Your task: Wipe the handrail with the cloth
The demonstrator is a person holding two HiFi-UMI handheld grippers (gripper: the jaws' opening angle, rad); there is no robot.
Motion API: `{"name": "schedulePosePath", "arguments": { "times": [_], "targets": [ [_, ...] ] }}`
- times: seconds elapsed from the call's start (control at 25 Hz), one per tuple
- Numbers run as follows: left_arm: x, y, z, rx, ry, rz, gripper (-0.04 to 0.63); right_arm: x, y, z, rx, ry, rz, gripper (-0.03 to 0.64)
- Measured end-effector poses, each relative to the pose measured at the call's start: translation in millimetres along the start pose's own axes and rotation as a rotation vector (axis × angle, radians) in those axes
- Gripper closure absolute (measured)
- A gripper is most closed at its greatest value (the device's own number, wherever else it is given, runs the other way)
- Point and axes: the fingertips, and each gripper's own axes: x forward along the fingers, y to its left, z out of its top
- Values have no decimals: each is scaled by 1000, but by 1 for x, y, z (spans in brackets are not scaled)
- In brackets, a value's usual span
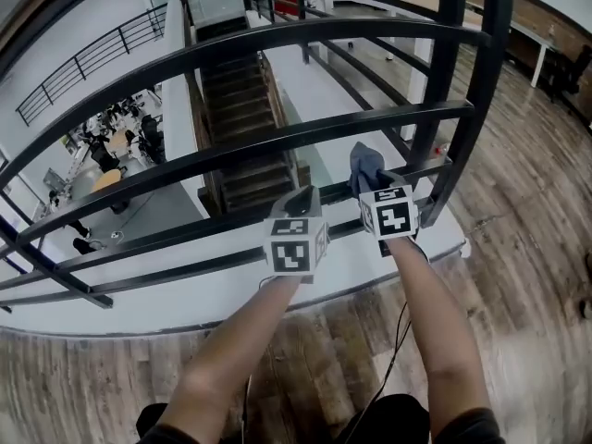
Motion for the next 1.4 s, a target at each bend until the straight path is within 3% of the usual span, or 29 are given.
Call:
{"name": "schedulePosePath", "arguments": {
  "times": [0.36, 1.0, 1.2, 1.4],
  "targets": [
    [42, -68, 4, -6, 3, -56, 594, -7, -98, -19, 19, -28, -77, 538],
    [80, -112, -2, -6, 12, -59, 594, -18, -226, -47, 3, 12, -210, 537],
    [44, -76, -9, -58, -31, -27, 594, -33, -193, -36, -13, -60, -205, 537],
    [-15, -14, -25, -38, -45, 7, 594, -57, -79, -21, -22, -130, -116, 538]
  ]
}}
